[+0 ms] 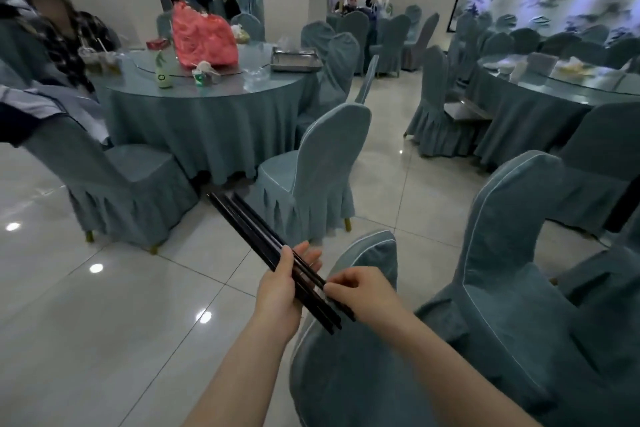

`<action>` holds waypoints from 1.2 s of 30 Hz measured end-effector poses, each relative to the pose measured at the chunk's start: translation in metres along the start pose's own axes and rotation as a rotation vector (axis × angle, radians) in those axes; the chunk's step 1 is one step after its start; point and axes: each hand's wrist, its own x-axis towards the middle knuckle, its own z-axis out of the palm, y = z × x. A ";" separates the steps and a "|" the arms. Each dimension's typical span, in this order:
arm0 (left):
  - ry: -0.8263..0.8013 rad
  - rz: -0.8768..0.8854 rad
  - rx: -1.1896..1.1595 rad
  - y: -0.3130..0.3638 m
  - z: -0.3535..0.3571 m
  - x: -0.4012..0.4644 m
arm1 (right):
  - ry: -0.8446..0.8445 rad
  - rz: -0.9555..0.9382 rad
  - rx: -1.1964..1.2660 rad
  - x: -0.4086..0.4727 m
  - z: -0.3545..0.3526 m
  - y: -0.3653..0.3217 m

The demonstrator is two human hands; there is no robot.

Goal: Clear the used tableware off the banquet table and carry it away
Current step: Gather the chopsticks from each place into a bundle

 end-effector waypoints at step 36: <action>-0.276 -0.327 -0.059 0.185 0.033 0.429 | -0.155 0.173 -0.240 0.402 0.040 -0.060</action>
